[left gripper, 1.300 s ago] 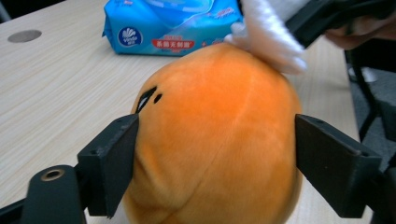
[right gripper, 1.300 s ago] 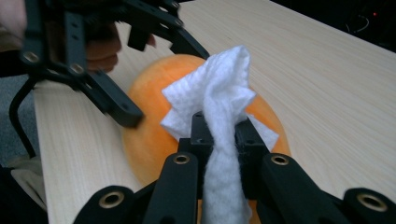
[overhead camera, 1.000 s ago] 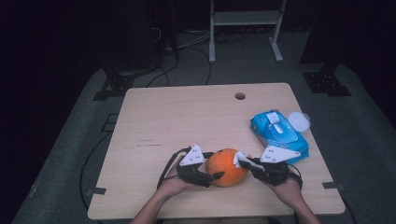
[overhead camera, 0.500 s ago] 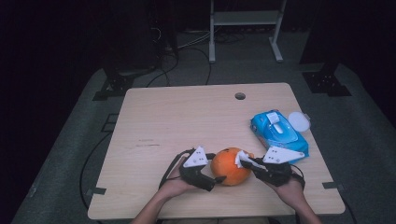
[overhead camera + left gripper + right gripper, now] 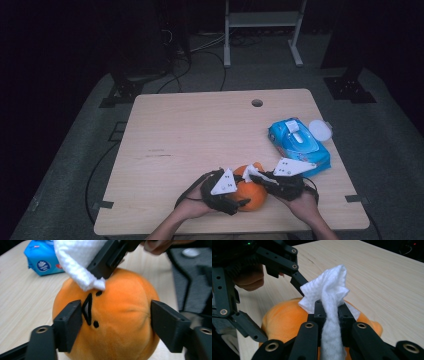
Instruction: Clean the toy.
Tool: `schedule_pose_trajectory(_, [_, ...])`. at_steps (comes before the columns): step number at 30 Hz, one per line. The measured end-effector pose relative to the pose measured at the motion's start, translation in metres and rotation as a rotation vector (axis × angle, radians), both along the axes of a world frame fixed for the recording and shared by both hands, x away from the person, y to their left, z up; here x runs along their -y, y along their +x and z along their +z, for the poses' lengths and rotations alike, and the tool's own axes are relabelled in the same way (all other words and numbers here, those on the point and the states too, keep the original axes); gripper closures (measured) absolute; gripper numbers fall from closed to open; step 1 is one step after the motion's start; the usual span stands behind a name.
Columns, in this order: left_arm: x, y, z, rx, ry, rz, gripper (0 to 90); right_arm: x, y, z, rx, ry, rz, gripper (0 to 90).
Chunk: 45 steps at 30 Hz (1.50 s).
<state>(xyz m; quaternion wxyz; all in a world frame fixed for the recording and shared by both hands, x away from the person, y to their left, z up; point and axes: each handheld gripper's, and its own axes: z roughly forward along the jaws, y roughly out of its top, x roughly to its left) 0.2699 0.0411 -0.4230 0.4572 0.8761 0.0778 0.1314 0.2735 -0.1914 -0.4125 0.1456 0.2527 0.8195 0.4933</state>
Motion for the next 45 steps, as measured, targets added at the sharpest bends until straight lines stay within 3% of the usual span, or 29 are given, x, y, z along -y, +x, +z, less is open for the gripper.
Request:
schedule_pose_trajectory(5, [-0.005,0.007,0.0,-0.024,-0.043,0.021,31.2,0.016,0.001,0.007,0.016,0.014,-0.023,80.4])
schedule_pose_trajectory(8, [-0.01,0.012,-0.002,-0.044,-0.068,0.035,31.2,0.03,-0.001,0.006,-0.007,0.023,0.031,80.3])
schedule_pose_trajectory(11, [-0.008,0.011,-0.002,-0.044,-0.073,0.037,30.2,0.027,-0.003,0.001,0.0,0.005,0.041,80.3])
schedule_pose_trajectory(15, [-0.016,0.011,0.0,-0.044,-0.098,-0.007,18.5,0.019,0.003,-0.004,0.016,-0.011,0.008,80.5])
schedule_pose_trajectory(17, [-0.021,0.009,-0.004,-0.025,-0.071,-0.033,13.6,0.019,0.006,-0.003,0.029,-0.014,-0.022,80.5])
schedule_pose_trajectory(19, [-0.02,0.007,-0.011,-0.011,-0.048,-0.021,10.5,0.022,0.01,-0.004,0.005,0.009,-0.033,80.5])
schedule_pose_trajectory(23, [-0.004,0.007,-0.02,0.082,0.008,0.021,5.6,0.023,0.013,-0.007,-0.038,0.055,-0.043,80.5])
schedule_pose_trajectory(24, [-0.004,0.007,-0.02,0.082,0.008,0.021,6.6,0.023,0.013,-0.007,-0.038,0.055,-0.043,80.5])
schedule_pose_trajectory(26, [-0.004,0.008,-0.014,0.096,-0.022,0.036,18.2,0.019,0.009,-0.003,-0.022,0.047,-0.046,80.8])
schedule_pose_trajectory(28, [-0.008,0.009,-0.01,0.079,-0.044,0.025,27.2,0.022,0.007,0.001,-0.024,0.085,-0.045,80.8])
schedule_pose_trajectory(29, [-0.017,0.01,0.0,0.007,-0.114,-0.005,28.9,0.025,0.006,0.004,-0.029,0.122,-0.034,80.8])
schedule_pose_trajectory(30, [-0.02,0.01,0.005,-0.023,-0.131,-0.02,29.1,0.026,0.006,0.006,-0.033,0.14,-0.026,80.8])
schedule_pose_trajectory(32, [-0.024,0.01,0.008,-0.032,-0.09,-0.022,29.1,0.025,0.006,0.006,-0.044,0.166,-0.004,80.8])
schedule_pose_trajectory(34, [-0.025,0.013,0.003,-0.042,-0.03,0.001,29.1,0.019,0.007,0.002,-0.043,0.119,-0.006,80.8])
schedule_pose_trajectory(35, [-0.026,0.015,0.001,-0.059,-0.042,0.005,29.5,0.017,0.009,-0.002,-0.045,0.083,-0.005,80.8])
schedule_pose_trajectory(39, [-0.03,0.02,0.004,-0.109,-0.08,0.033,29.7,0.019,0.01,0.001,-0.047,0.094,-0.015,80.8])
schedule_pose_trajectory(43, [-0.033,0.024,0.005,-0.14,-0.091,0.011,29.1,0.018,-0.001,0.015,-0.027,0.143,0.054,80.8])
schedule_pose_trajectory(45, [-0.033,0.024,0.004,-0.137,-0.085,0.004,28.0,0.01,-0.007,0.02,-0.008,0.118,0.089,80.7])
